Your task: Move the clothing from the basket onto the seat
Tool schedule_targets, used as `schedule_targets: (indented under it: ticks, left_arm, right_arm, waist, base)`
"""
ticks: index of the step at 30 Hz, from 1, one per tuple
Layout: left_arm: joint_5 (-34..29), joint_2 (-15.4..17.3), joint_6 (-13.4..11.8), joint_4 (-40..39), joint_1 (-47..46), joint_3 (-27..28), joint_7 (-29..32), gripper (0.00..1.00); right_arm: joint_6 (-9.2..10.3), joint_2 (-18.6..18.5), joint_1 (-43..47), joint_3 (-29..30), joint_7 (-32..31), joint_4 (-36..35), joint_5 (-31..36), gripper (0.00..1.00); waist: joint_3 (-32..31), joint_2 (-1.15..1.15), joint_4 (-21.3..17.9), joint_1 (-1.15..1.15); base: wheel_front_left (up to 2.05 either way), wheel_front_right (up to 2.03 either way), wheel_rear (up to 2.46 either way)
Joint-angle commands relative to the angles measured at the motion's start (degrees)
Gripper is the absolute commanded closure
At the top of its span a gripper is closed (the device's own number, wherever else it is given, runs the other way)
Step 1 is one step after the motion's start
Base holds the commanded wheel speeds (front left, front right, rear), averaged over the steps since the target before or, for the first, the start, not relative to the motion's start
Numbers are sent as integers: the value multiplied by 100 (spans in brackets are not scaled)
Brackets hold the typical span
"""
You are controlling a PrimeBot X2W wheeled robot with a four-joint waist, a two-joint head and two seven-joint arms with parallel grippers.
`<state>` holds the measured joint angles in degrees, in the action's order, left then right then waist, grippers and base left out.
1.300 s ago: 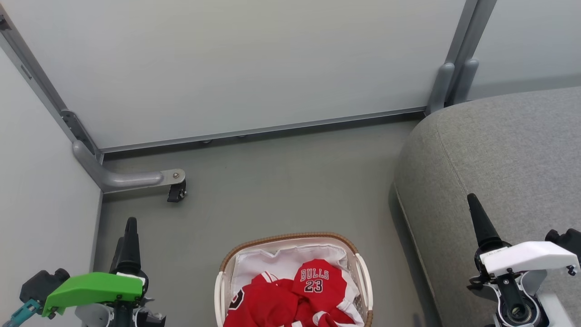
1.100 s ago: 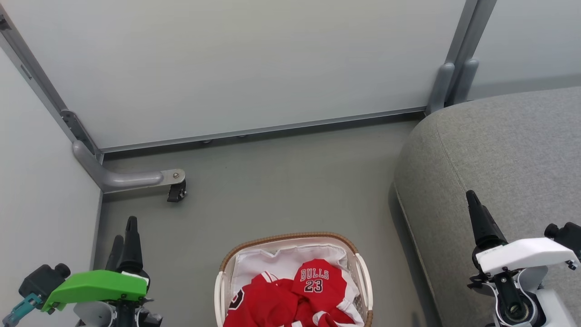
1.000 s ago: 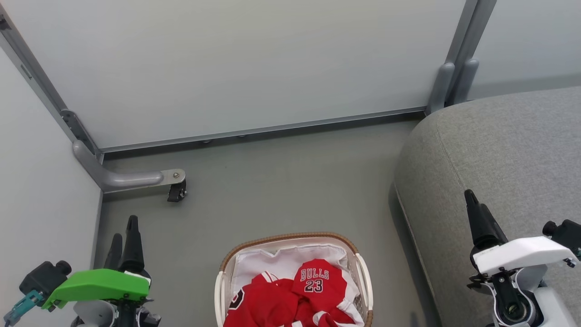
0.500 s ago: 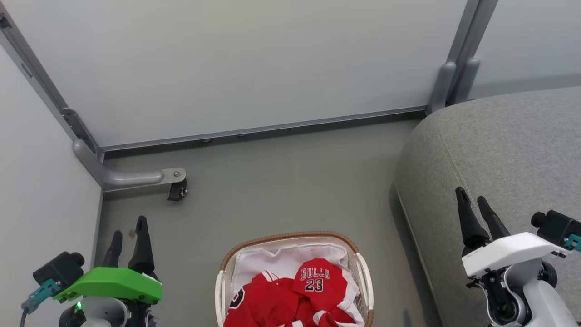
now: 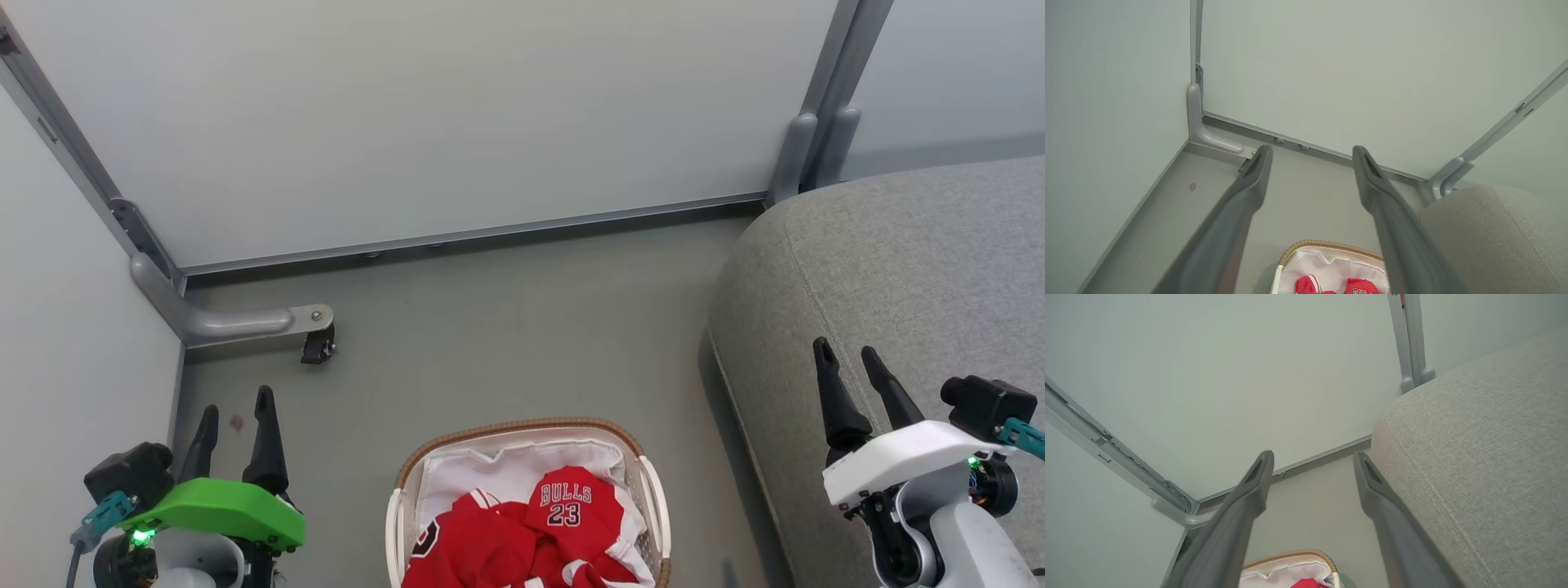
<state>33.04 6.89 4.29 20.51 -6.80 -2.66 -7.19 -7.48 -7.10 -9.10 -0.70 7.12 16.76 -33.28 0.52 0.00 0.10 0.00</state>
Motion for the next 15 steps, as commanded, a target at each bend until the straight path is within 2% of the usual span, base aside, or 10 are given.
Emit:
schedule_targets:
  ticks: [1,15]
  left_arm:
    - [-182,71,-39,-63,-123,-29,-69,0]
    - [-1033,130,-136,-21,-22,-180,-275,0]
  right_arm:
    - [-1,-44,-74,-14,75,-50,184,0]
    - [-1,-5,38,-20,280,14,1101,0]
  waist:
    - [-3,0,0,0]
    - [-42,0,6,0]
  base:
    - [0,0,0]
    - [0,0,0]
